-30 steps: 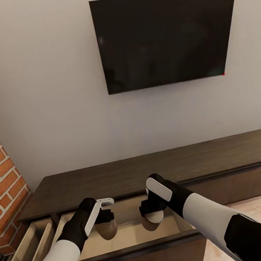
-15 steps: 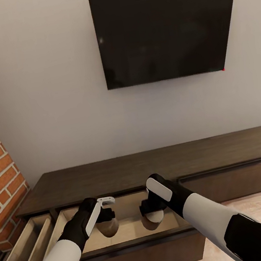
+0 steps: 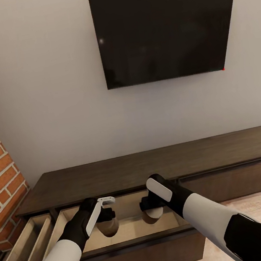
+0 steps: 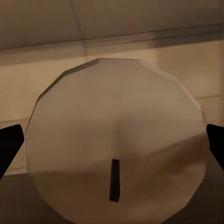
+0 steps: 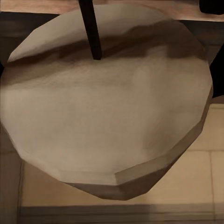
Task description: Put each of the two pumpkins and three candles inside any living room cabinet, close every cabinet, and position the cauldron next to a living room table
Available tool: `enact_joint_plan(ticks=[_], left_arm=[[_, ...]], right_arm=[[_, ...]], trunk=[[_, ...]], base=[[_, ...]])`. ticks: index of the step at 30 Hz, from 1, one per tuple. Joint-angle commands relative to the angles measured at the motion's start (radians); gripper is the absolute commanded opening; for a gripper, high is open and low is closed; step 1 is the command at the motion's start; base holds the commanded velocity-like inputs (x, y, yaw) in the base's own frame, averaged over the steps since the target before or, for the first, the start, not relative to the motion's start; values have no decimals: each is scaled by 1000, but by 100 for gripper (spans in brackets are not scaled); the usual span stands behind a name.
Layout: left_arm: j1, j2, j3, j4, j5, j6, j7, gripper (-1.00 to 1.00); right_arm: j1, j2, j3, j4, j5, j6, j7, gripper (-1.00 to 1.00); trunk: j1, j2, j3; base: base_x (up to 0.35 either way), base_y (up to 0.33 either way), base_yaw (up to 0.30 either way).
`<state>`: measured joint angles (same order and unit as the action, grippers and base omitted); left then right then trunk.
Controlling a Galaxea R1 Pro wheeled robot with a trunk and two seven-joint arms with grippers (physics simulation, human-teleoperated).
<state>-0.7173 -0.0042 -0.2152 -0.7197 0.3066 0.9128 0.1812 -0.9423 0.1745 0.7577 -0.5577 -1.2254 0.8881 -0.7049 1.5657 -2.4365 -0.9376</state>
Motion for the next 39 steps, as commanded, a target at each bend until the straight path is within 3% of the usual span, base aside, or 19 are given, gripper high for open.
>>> enact_joint_plan(ticks=[1, 5, 14, 19, 39], left_arm=[[-1, 0, -3, -1, 9, 3, 7, -100], [-1, -1, -3, -1, 10, 3, 7, -100], [-1, -14, -2, -1, 8, 5, 8, -100], [-1, -32, -3, 0, 7, 6, 10, -100], [-1, -49, -3, -1, 6, 7, 13, -100]], right_arm=[[-1, 0, 3, 1, -11, -2, -10, -100], [-1, 0, 3, 10, -11, -7, -10, -100], [-1, 0, 2, 13, -11, -9, -10, -100], [-1, 0, 2, 13, -11, -9, -10, -100], [-1, 0, 2, 13, -11, -9, -10, -100]], trunk=[[0, 0, -1], [0, 0, -1], [34, -63, -29], [37, -65, -49], [37, -65, -49]], base=[[0, 0, 0], [0, 0, 0], [0, 0, 0], [0, 0, 0], [78, 0, 0]])
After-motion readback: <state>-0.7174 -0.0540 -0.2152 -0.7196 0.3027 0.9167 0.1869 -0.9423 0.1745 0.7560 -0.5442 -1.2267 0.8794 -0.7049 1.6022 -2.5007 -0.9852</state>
